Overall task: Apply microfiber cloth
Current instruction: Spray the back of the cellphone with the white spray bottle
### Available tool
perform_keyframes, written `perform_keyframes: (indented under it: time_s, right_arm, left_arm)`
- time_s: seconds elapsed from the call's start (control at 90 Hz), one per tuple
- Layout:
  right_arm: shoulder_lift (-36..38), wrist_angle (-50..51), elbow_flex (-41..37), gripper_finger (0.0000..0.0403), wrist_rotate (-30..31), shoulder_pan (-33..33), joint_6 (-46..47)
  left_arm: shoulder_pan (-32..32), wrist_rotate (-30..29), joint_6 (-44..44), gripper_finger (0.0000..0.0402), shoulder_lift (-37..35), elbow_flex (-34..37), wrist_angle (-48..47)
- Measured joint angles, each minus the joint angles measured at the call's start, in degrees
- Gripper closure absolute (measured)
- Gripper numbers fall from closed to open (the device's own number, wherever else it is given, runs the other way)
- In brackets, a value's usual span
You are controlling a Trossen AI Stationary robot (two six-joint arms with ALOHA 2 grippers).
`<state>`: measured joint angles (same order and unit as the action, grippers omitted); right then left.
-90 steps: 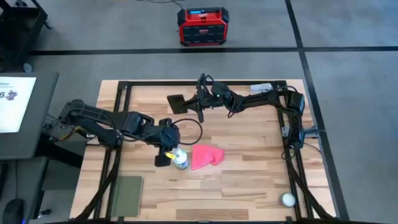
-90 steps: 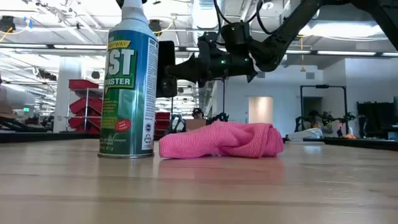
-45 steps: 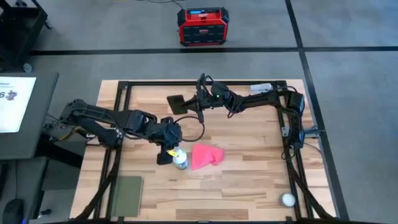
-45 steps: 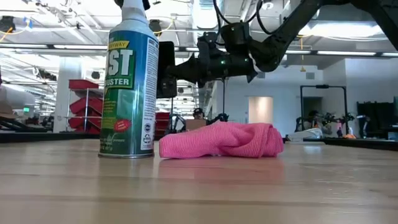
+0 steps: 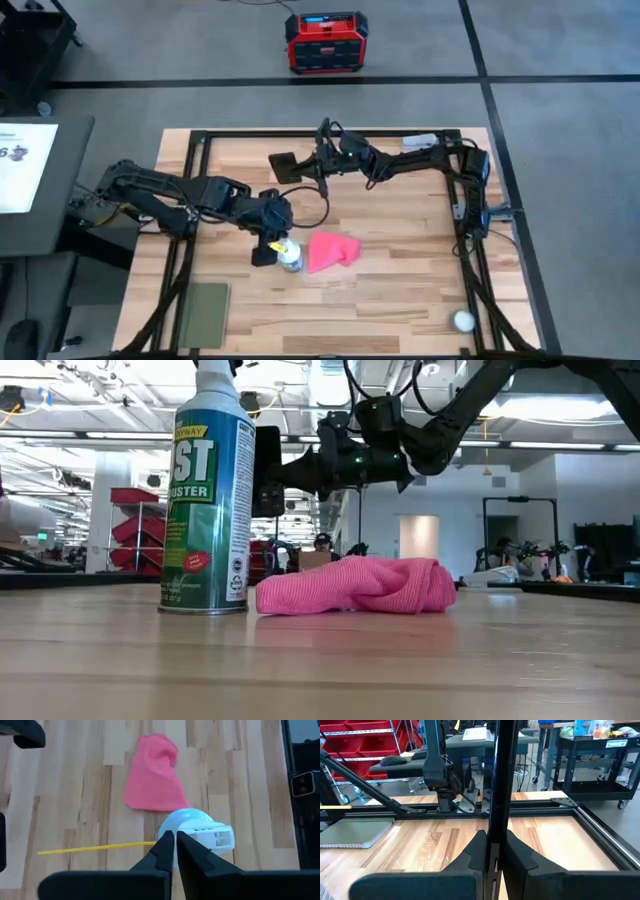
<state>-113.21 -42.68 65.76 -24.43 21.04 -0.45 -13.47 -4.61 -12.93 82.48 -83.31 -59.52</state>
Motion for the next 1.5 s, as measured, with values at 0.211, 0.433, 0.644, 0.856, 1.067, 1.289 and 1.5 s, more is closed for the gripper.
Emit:
perform_keyframes:
  time_s: [0.211,0.433,0.644,0.856,1.067,1.289,1.5]
  right_arm:
    - [0.0,0.0,0.0,0.0385,-0.1,0.0,0.0]
    - [0.0,-0.02,0.0,0.0385,-0.15,0.0,0.0]
    - [0.0,-0.04,0.0,0.0385,-0.76,0.0,0.02]
    - [0.0,-0.04,0.0,0.0385,-0.78,0.0,0.02]
    - [0.0,-0.03,0.0,0.0385,-0.78,0.0,0.02]
    - [0.0,-0.02,0.0,0.0385,-0.78,0.0,0.02]
    - [0.0,0.0,0.0,0.0385,-0.94,0.0,0.02]
  left_arm:
    - [-0.06,1.34,-0.39,0.0402,0.02,0.0,0.25]
    - [-0.05,1.34,-0.27,0.0402,0.04,0.01,0.29]
    - [0.06,1.32,-0.21,0.0402,0.04,0.88,0.62]
    - [0.19,1.3,-0.02,0.0402,0.06,0.94,0.64]
    - [0.7,1.34,-0.02,0.0402,0.06,0.98,0.49]
    - [0.87,1.32,-0.15,0.0402,0.06,0.98,0.12]
    - [0.87,1.32,-0.38,0.0402,0.08,1.05,-0.12]
